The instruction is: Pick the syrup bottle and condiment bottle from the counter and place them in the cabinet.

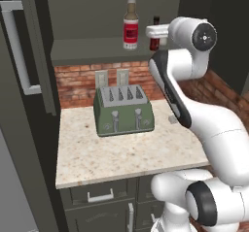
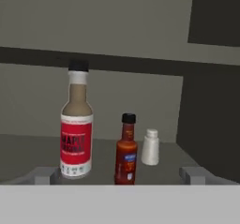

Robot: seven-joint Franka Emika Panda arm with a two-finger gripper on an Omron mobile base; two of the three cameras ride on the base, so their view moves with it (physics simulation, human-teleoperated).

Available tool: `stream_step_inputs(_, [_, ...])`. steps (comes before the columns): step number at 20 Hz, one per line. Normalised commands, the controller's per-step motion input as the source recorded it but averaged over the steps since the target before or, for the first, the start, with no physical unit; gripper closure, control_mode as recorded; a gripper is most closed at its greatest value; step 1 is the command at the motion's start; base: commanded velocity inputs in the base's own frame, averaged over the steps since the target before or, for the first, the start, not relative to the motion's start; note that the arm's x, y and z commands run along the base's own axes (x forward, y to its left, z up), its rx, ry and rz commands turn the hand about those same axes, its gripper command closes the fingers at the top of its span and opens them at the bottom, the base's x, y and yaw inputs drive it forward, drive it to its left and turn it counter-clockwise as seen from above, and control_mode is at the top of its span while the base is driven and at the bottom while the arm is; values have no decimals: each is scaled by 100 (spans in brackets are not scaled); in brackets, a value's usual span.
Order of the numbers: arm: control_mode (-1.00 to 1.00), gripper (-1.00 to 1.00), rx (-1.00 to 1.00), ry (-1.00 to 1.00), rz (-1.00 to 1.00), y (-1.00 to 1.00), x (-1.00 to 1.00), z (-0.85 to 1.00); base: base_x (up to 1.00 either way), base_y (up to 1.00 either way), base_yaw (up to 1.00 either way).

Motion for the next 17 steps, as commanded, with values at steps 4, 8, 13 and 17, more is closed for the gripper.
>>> stream_step_inputs(4, [-100, -100, -11, 15, -6, 15, -54, 0, 0, 0, 0])
stream_step_inputs(8, [-100, -100, -7, 9, -4, 4, -56, -9, 0, 0, 0])
stream_step_inputs(13, [-100, -100, -1, 1, 0, 0, -58, -44, 0, 0, 0])
stream_step_inputs(17, [-100, -100, -1, 0, 0, 0, -56, -45, 0, 0, 0])
